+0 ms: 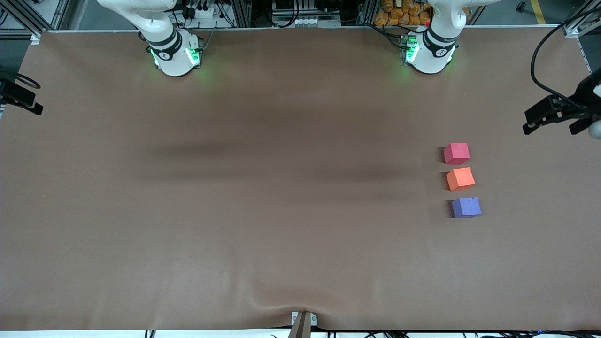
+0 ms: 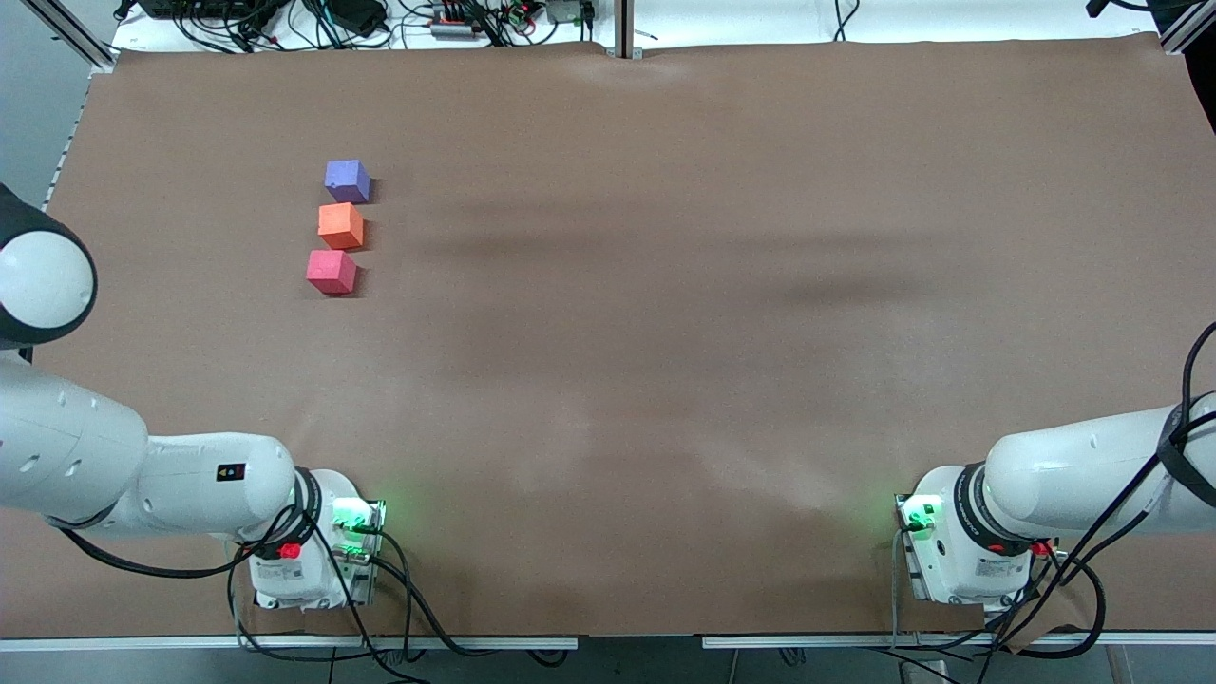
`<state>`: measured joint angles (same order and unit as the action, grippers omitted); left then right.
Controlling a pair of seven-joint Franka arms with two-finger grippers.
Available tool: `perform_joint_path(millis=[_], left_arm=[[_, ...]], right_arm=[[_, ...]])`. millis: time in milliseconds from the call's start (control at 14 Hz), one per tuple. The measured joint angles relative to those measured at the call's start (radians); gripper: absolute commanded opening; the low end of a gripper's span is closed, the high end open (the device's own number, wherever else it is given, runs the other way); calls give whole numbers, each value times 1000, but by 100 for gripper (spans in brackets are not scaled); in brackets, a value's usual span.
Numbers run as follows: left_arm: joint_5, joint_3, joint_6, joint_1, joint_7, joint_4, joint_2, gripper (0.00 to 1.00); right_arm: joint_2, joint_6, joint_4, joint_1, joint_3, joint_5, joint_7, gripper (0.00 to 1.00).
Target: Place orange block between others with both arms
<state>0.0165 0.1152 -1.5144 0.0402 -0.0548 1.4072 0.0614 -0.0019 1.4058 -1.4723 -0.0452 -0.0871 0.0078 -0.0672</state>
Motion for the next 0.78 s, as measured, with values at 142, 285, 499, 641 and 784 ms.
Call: perform_joint_path(millis=[142,285,499,641,784], left_arm=[[0,-15,7,-24,0,0,-10,100],[0,-67,9,-73,0,4,-17,100],[-16,-119,15,-121,0,9,-23,100],[-36,-146,26,-144,0,9,-24,100],[-43,-167,30,-166,0,12,-26,100]], right_arm=[[0,0,0,0,0,0,0,100],[0,0,0,0,0,0,0,100],[0,0,0,0,0,0,0,100],[0,0,0,0,0,0,0,100],[0,0,0,0,0,0,0,100]])
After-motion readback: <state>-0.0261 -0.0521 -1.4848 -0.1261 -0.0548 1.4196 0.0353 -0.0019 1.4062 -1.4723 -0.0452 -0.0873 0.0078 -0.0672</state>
